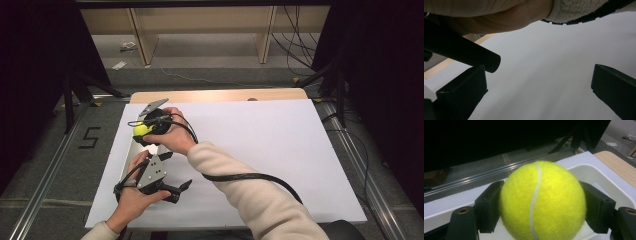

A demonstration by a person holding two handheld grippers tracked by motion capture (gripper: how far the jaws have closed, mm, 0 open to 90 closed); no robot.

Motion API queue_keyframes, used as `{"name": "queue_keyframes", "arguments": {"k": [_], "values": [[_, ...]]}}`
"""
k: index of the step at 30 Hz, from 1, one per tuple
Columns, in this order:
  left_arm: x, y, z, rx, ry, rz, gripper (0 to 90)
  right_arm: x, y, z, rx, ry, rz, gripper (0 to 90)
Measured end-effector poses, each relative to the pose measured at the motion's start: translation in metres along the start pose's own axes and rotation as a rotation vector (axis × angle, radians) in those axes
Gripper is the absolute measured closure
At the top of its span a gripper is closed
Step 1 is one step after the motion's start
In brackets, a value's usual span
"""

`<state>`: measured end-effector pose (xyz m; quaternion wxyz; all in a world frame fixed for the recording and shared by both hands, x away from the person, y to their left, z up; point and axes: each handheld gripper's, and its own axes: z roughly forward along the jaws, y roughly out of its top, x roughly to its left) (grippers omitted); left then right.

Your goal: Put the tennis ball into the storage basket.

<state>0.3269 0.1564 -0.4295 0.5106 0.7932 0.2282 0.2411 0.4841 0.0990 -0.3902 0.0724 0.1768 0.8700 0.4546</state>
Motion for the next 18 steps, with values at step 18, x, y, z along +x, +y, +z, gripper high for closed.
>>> {"name": "queue_keyframes", "arguments": {"k": [18], "values": [[0.0002,0.0000,-0.0001,0.002,-0.003,0.005,0.0,-0.0009,-0.0013,0.0085,0.023,0.008,-0.005,26.6]]}}
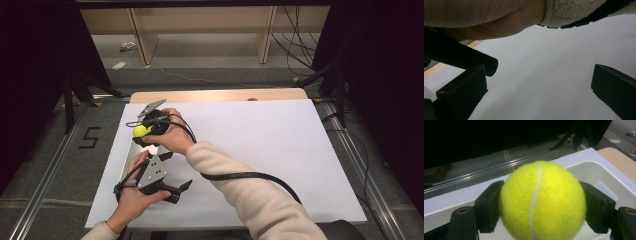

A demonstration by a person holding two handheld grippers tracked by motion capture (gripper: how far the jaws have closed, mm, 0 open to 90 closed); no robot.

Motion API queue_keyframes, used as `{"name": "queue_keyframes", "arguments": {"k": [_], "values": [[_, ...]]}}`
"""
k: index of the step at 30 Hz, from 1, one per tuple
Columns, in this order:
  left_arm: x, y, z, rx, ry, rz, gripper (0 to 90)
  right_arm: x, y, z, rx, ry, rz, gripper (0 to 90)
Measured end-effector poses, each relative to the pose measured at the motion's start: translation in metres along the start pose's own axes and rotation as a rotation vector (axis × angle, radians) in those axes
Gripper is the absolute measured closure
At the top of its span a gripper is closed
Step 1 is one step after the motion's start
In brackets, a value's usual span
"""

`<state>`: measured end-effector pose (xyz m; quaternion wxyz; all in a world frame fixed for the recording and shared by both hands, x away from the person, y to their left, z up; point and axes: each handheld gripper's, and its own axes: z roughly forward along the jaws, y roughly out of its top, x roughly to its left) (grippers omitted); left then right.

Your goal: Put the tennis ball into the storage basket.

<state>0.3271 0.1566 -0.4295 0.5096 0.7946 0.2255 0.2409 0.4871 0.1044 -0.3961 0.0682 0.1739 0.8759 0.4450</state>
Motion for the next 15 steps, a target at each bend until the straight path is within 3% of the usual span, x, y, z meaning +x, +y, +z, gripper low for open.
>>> {"name": "queue_keyframes", "arguments": {"k": [15], "values": [[-0.0002,0.0000,0.0001,0.000,-0.002,-0.001,0.0,-0.0014,-0.0006,0.0047,0.013,0.001,-0.012,26.6]]}}
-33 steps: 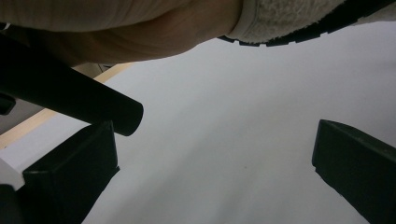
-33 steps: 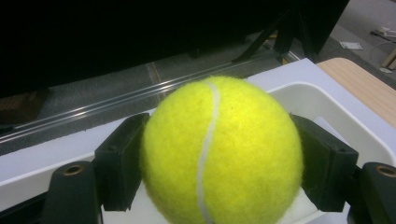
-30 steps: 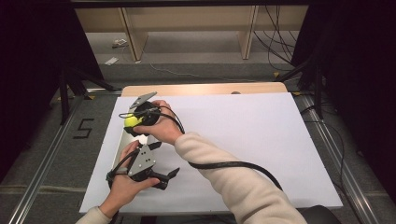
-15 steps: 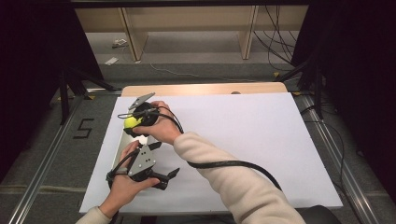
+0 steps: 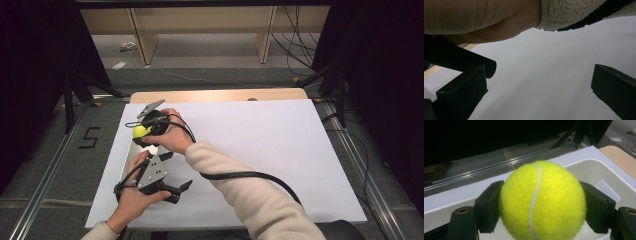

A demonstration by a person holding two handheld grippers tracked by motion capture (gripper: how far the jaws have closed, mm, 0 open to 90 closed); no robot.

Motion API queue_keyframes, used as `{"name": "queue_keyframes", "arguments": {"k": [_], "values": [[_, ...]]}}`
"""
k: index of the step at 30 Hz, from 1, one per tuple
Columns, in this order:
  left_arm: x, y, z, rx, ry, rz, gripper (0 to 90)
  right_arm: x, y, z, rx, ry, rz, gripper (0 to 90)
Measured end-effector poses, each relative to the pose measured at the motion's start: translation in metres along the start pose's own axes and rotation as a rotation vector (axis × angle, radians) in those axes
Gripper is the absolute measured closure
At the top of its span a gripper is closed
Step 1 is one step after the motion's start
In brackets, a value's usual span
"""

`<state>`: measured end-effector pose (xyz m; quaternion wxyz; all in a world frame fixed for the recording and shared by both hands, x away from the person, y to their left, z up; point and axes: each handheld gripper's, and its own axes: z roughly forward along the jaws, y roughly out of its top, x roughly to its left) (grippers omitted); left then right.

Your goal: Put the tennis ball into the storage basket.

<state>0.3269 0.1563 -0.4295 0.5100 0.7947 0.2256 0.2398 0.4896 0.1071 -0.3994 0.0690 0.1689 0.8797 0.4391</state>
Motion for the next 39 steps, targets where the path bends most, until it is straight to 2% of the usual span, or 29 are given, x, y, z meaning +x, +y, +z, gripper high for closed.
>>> {"name": "queue_keyframes", "arguments": {"k": [26,39], "values": [[-0.0003,0.0002,-0.0002,0.000,-0.002,-0.002,0.0,0.0027,-0.0025,0.0064,0.030,-0.003,-0.012,26.4],[-0.0001,-0.0002,0.0002,0.002,-0.002,-0.002,0.0,0.0028,-0.0027,0.0075,0.022,-0.009,-0.008,26.1]]}}
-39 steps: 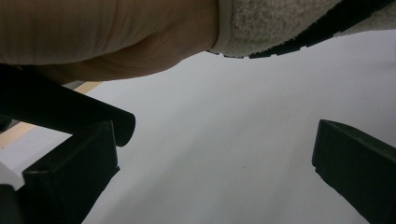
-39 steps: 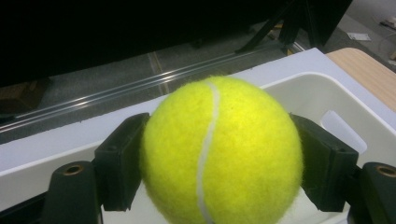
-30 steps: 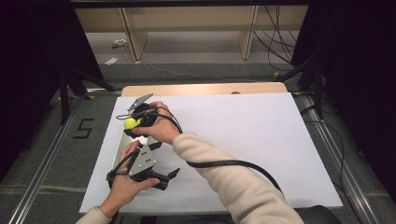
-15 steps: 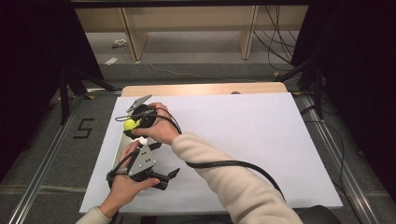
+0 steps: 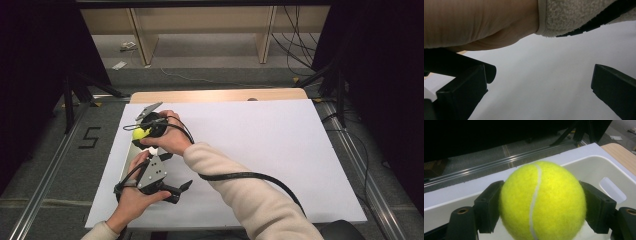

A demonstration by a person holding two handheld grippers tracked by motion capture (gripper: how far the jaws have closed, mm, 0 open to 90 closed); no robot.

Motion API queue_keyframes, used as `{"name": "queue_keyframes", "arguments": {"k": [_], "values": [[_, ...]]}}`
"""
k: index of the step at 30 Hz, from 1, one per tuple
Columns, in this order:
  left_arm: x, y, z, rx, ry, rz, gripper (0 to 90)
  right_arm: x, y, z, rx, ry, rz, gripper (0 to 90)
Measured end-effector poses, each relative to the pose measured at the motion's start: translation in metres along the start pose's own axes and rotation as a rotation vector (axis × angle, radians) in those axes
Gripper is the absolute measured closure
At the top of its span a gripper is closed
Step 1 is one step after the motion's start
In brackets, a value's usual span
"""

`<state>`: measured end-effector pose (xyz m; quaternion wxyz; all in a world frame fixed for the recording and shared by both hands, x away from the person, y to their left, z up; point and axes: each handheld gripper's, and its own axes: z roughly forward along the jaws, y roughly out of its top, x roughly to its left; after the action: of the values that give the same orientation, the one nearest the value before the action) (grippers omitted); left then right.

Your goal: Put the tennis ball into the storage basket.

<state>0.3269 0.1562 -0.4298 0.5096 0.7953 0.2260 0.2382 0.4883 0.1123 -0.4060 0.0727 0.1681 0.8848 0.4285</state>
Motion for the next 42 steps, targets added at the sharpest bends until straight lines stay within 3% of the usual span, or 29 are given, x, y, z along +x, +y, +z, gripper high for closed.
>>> {"name": "queue_keyframes", "arguments": {"k": [6,9,20,31,42], "values": [[0.000,0.000,0.000,0.000,-0.001,0.000,0.0,0.000,-0.001,0.002,0.004,0.014,0.004,23.7],[0.000,0.000,0.000,0.000,-0.003,-0.002,0.0,-0.001,0.001,0.000,-0.026,0.016,0.017,19.5],[0.000,0.000,0.002,0.004,-0.002,0.007,0.0,-0.010,0.005,-0.032,-0.069,-0.017,0.016,17.8],[0.000,0.000,0.002,0.005,0.000,0.004,0.0,-0.031,-0.019,-0.070,-0.095,-0.058,0.066,18.0],[0.000,0.000,0.001,0.003,0.001,-0.002,0.0,-0.043,-0.044,-0.108,-0.112,-0.094,0.090,18.0]]}}
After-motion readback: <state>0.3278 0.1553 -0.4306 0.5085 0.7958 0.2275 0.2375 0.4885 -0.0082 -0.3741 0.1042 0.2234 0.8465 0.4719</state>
